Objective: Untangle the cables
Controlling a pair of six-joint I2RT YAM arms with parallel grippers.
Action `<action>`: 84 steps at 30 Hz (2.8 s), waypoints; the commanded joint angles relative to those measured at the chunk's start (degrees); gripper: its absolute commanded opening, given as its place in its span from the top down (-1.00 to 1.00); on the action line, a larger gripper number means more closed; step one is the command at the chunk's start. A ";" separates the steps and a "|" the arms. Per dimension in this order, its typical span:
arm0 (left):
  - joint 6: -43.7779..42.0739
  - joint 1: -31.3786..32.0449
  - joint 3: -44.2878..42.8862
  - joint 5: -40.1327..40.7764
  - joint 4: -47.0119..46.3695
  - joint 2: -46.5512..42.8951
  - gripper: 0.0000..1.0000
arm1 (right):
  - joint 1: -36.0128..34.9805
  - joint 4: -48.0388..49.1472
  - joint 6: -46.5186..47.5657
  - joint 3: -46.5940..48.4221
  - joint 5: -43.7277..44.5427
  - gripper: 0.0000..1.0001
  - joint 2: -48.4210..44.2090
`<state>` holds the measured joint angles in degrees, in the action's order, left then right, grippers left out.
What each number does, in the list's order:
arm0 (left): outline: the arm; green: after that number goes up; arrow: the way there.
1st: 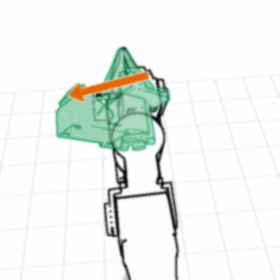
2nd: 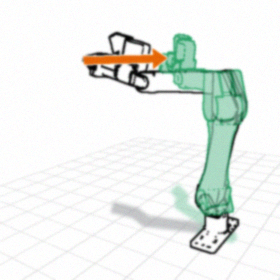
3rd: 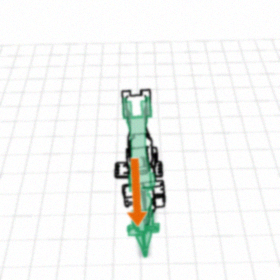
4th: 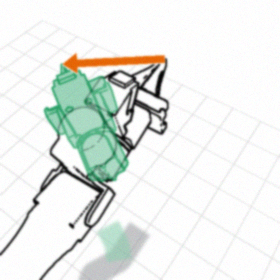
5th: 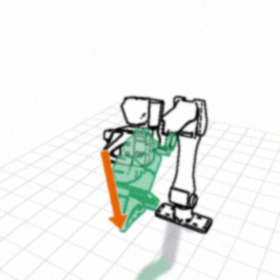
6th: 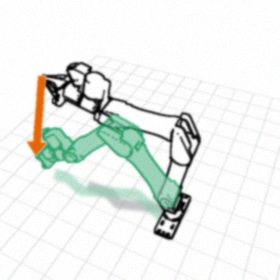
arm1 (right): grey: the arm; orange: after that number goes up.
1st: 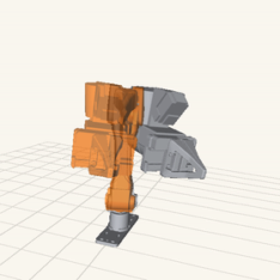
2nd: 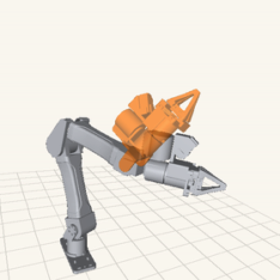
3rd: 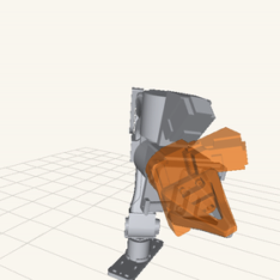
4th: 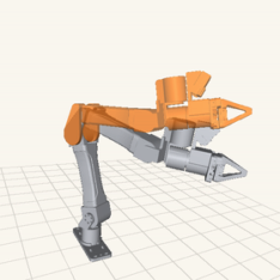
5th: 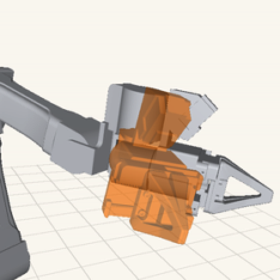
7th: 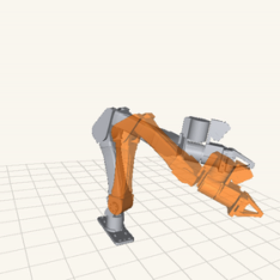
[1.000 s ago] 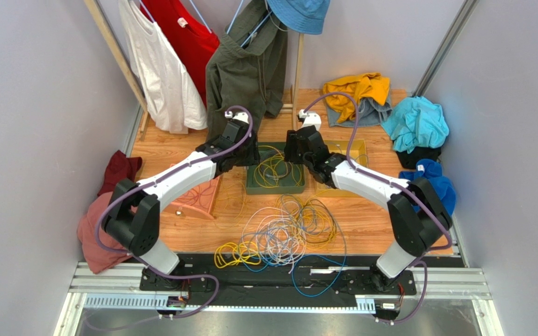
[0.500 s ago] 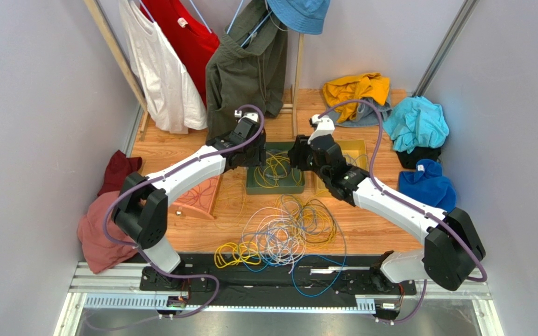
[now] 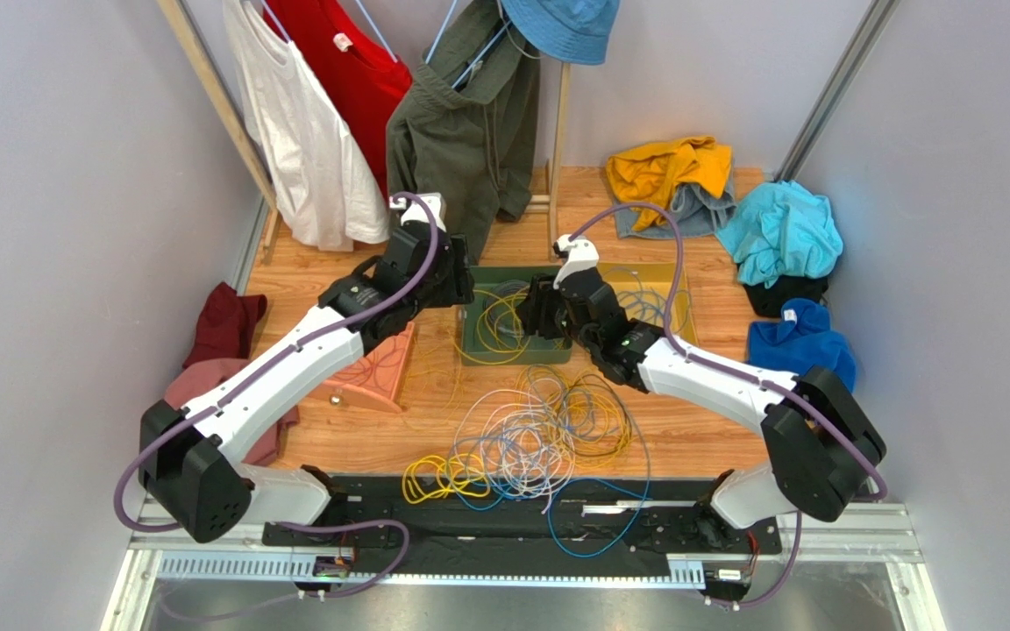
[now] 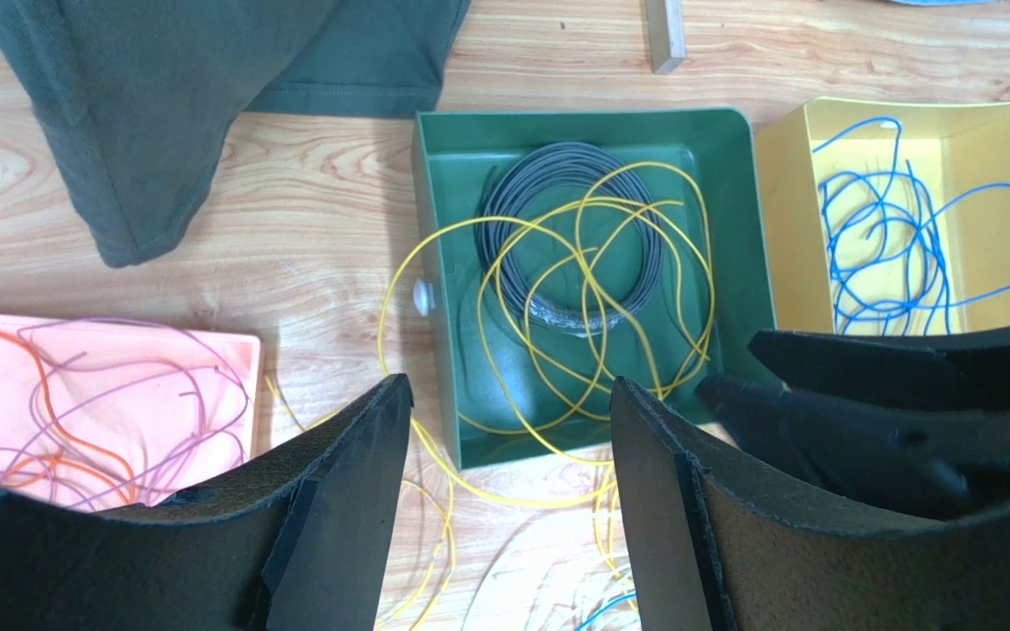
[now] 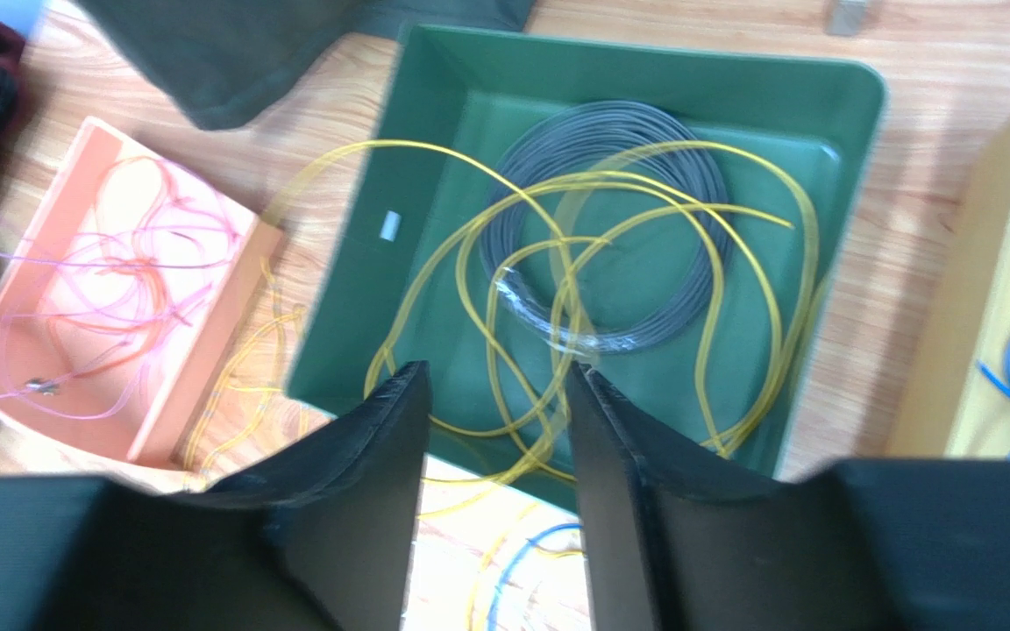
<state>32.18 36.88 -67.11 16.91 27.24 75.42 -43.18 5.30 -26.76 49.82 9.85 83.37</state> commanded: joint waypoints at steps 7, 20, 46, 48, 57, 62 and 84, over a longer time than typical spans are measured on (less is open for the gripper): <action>3.41 0.21 7.06 1.55 0.35 -9.13 -0.31 | -9.28 -0.28 10.05 6.95 -0.98 -0.08 2.66; 6.93 0.29 15.34 4.10 5.01 -23.91 -0.29 | -20.18 -1.08 18.76 6.34 12.29 -0.01 10.49; 7.72 0.29 20.35 4.45 6.59 -31.03 -0.29 | -36.19 13.59 35.02 1.86 56.50 0.10 25.34; 7.54 0.29 20.44 4.71 6.86 -31.30 -0.29 | -36.19 17.62 38.69 2.12 57.39 0.10 26.40; 7.63 0.21 20.88 4.89 6.77 -32.26 -0.29 | -32.68 24.32 43.11 2.74 56.87 0.38 25.00; 7.72 0.12 21.06 5.07 6.86 -32.79 -0.29 | -31.35 22.30 41.35 2.74 55.37 0.84 22.02; 9.47 -3.73 27.20 -6.25 -1.82 -31.24 -0.46 | -9.91 -15.42 7.08 23.67 9.66 0.23 6.90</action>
<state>40.82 36.16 -42.72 19.29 32.49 39.42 -52.73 -5.41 -13.98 74.11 27.97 91.48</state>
